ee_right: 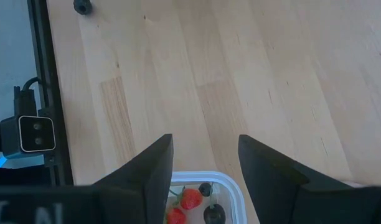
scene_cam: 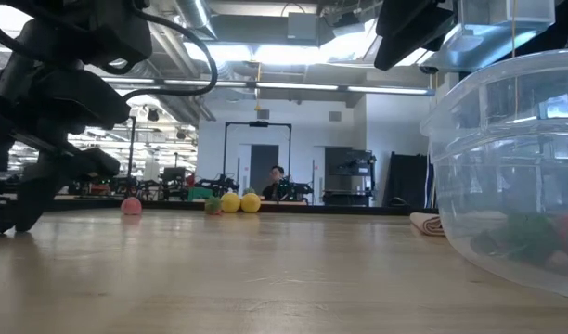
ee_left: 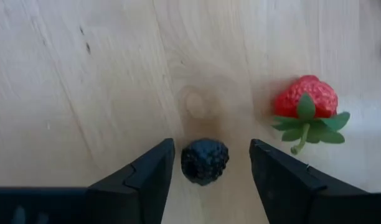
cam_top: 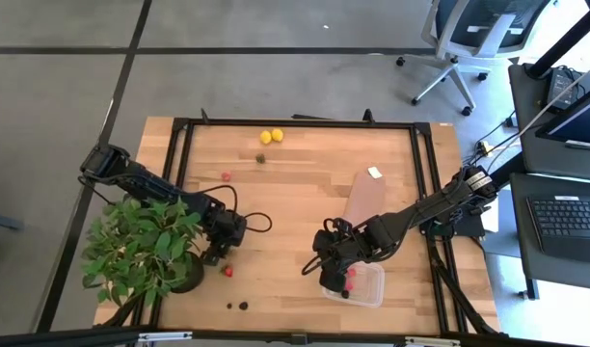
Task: Pick and placing Produce into tupperware
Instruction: Put the blackberry into the transparent container
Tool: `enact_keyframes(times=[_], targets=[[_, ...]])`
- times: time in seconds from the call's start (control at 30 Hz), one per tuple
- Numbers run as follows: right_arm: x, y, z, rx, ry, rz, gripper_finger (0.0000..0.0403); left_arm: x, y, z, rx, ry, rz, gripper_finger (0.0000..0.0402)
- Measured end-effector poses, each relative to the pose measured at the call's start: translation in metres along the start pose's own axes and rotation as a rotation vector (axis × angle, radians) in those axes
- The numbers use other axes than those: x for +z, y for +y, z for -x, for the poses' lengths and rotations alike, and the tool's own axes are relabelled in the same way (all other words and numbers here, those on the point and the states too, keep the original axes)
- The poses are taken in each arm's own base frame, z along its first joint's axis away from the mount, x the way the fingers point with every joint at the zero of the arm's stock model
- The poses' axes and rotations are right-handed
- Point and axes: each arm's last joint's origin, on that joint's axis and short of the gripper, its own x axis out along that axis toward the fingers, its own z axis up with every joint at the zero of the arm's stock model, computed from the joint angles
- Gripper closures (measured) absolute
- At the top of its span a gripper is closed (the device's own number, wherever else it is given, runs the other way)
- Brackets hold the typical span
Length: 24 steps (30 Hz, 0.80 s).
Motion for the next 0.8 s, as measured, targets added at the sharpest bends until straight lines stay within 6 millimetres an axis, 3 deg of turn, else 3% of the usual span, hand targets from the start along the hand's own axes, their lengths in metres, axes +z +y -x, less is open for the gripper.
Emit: enact_keyframes(times=[0.5, 0.8], targets=[[0.0, 0.0, 0.0, 0.0, 0.0, 0.003, 0.0219, -0.0008, 0.001, -0.0004, 0.058, 0.001, -0.029, 0.0201], [0.0, 0.0, 0.0, 0.0, 0.0, 0.003, 0.0219, -0.0017, 0.002, -0.0008, 0.112, 0.003, -0.03, 0.0248]])
